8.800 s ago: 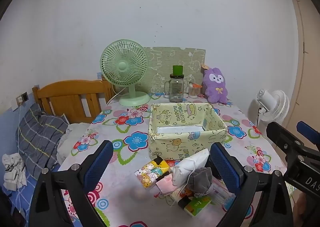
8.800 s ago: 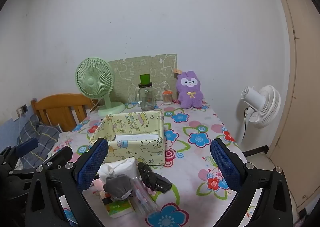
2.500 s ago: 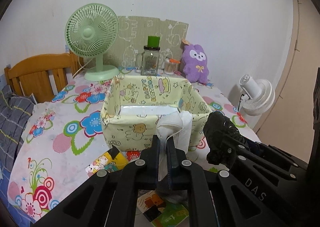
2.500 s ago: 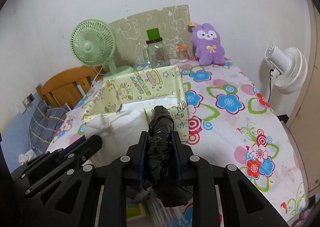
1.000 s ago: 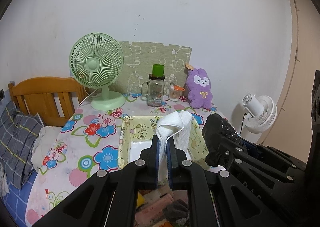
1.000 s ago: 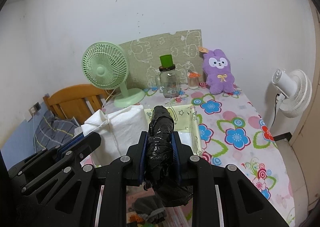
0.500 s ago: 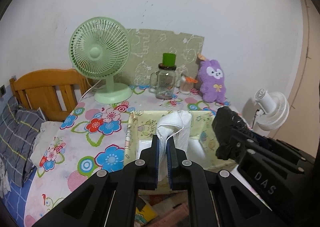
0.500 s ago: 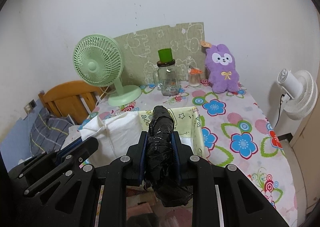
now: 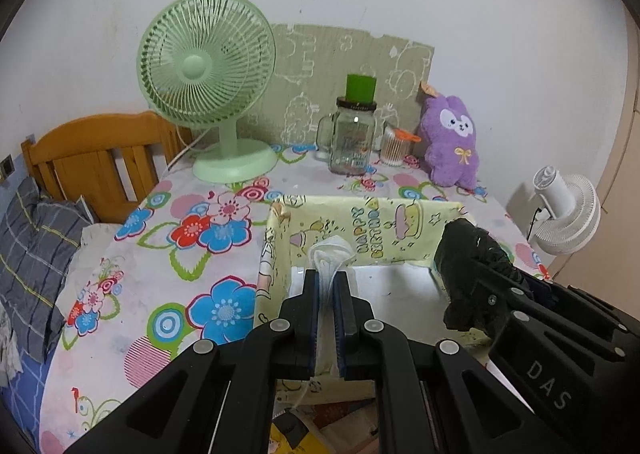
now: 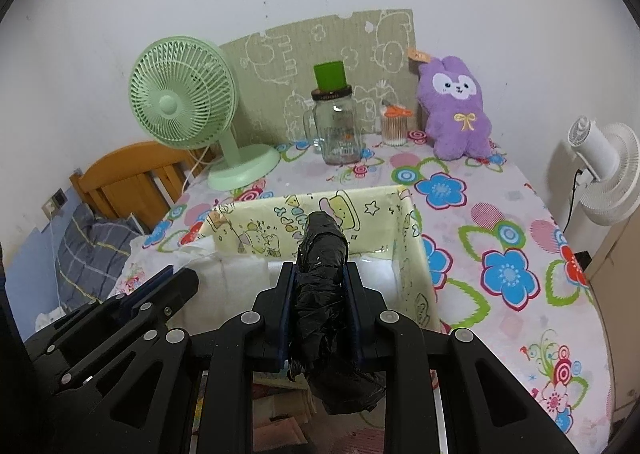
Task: Organize soft objects
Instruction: 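Lower both items into the box and open both tools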
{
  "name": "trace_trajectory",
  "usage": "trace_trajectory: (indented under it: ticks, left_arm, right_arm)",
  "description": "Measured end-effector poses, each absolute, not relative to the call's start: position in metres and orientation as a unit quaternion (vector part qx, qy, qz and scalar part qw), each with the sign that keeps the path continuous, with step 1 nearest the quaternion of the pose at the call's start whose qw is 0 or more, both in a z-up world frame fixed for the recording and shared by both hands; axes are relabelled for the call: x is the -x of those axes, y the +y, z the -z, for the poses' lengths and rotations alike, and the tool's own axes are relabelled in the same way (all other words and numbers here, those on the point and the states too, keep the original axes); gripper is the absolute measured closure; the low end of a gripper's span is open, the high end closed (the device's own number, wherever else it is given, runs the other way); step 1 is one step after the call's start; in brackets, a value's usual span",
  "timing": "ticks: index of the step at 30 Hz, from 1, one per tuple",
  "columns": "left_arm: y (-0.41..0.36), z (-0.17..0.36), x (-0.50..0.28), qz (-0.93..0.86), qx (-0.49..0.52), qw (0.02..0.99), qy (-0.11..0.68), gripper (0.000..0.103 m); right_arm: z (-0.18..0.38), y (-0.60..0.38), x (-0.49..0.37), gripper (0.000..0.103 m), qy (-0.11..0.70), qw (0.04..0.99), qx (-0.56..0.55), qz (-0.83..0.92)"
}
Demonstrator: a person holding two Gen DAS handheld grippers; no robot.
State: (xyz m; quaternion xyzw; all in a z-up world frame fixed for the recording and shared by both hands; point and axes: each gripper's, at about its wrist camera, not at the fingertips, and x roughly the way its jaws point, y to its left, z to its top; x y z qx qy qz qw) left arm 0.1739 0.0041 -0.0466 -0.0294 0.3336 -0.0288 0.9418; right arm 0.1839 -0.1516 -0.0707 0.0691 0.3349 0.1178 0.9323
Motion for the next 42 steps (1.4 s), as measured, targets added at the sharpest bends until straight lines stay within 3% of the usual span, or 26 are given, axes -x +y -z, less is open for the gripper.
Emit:
trace_trajectory:
  ticks: [8,11,13,16,22,23,25,29,33,42]
  left_arm:
    - [0.005,0.058,-0.187,0.031,0.034,0.936,0.349,0.095]
    - [0.002,0.061,-0.189,0.039,0.025,0.933,0.356,0.062]
    - [-0.002,0.061,-0.187,0.046,0.017,0.933,0.356,0.060]
    - [-0.006,0.062,-0.188,0.055,0.012,0.931,0.360,0.044]
    - [-0.008,0.064,-0.192,0.061,0.015,0.929,0.364,0.038]
    - [-0.009,0.064,-0.193,0.061,0.014,0.929,0.365,0.037]
    - [-0.011,0.064,-0.194,0.062,0.010,0.928,0.367,0.033]
    - [-0.014,0.063,-0.193,0.061,0.008,0.930,0.363,0.018]
    - [-0.011,0.062,-0.194,0.060,0.019,0.929,0.365,0.015]
    - [-0.018,0.050,-0.178,0.051,0.008,0.936,0.348,0.001]
  right_arm:
    - [0.078,-0.149,-0.195,0.077,0.340,0.931,-0.064,-0.115]
    - [0.080,-0.148,-0.198,0.077,0.342,0.930,-0.065,-0.115]
    - [0.082,-0.146,-0.201,0.077,0.344,0.929,-0.064,-0.118]
    - [0.082,-0.145,-0.203,0.077,0.341,0.929,-0.065,-0.125]
    - [0.086,-0.143,-0.210,0.071,0.342,0.929,-0.064,-0.126]
    - [0.087,-0.143,-0.211,0.069,0.341,0.930,-0.065,-0.124]
    - [0.089,-0.144,-0.214,0.047,0.342,0.931,-0.065,-0.107]
    - [0.087,-0.149,-0.212,0.026,0.334,0.935,-0.070,-0.099]
    - [0.081,-0.150,-0.205,0.002,0.321,0.938,-0.073,-0.107]
    - [0.070,-0.153,-0.189,0.000,0.306,0.943,-0.075,-0.105]
